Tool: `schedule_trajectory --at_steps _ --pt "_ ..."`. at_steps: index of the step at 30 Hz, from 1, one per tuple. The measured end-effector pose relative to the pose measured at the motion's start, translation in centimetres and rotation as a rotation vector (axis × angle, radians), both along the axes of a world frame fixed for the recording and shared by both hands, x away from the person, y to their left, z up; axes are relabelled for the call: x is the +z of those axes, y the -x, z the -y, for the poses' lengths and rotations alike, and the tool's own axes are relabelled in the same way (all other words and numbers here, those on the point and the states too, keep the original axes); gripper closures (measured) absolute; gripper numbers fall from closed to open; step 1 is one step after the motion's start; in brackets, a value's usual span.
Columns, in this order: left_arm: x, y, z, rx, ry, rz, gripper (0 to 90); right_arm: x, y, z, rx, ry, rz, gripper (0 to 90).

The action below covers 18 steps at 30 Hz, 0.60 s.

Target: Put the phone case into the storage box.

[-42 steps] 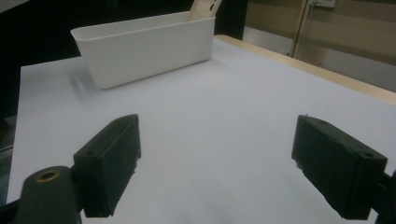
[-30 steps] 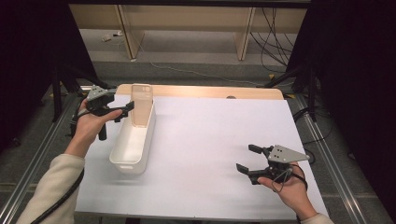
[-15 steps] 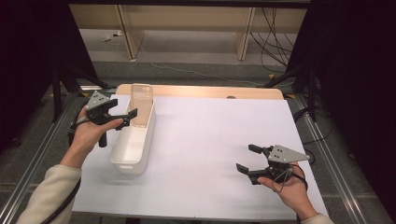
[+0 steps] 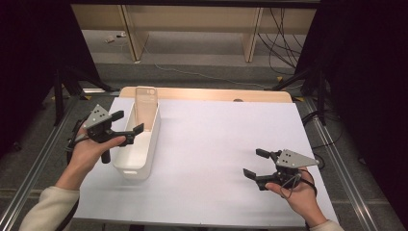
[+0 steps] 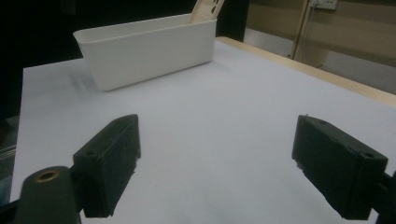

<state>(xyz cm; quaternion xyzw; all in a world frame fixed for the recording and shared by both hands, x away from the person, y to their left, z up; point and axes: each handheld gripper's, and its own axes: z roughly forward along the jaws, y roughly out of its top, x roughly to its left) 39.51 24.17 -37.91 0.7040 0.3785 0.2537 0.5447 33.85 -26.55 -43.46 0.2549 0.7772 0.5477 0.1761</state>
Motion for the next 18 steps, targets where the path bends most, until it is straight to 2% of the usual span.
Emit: schedule_trajectory --at_steps 1,2,4,5,6,7,8,9,13,16,17,18 --pt "0.0 0.0 0.0 0.000 0.000 0.000 8.9 0.0 0.0 0.0 0.000 0.000 0.000 16.7" --pt "-0.1 0.9 0.5 -0.029 0.010 0.015 9.0 0.0 0.0 0.0 -0.001 0.002 0.002 16.7" --pt "-0.1 1.3 0.7 -0.042 0.014 0.024 9.1 0.0 0.0 0.0 -0.001 0.002 0.002 16.7" --pt "-0.2 2.0 1.2 -0.066 0.022 0.031 9.1 0.0 0.1 -0.1 0.004 -0.018 -0.014 16.7" --pt "-0.2 2.0 1.2 -0.066 0.022 0.031 9.1 0.0 0.1 -0.1 0.004 -0.018 -0.014 16.7" --pt "-0.4 2.8 1.5 -0.084 0.031 0.036 9.1 0.0 -0.1 -0.2 -0.002 -0.028 0.021 16.7" --pt "-0.5 3.1 1.7 -0.093 0.033 0.040 9.2 0.1 -0.1 -0.1 0.011 -0.016 0.017 16.7" --pt "-0.5 3.4 1.8 -0.101 0.032 0.043 9.2 0.0 -0.2 -0.2 0.009 -0.037 0.030 16.7" --pt "-0.9 4.3 2.1 -0.126 0.032 0.051 9.3 0.2 0.0 -0.1 0.009 -0.016 0.017 16.7" --pt "-1.7 5.2 2.6 -0.149 0.035 0.070 9.6 0.0 -0.1 -0.3 0.017 -0.035 0.031 16.7" --pt "-1.9 5.4 2.7 -0.155 0.029 0.075 9.7 0.2 0.0 -0.1 0.005 0.002 0.010 16.7" --pt "-2.1 5.5 2.8 -0.158 0.021 0.078 9.7 0.2 0.0 -0.1 0.005 0.005 0.008 16.7"
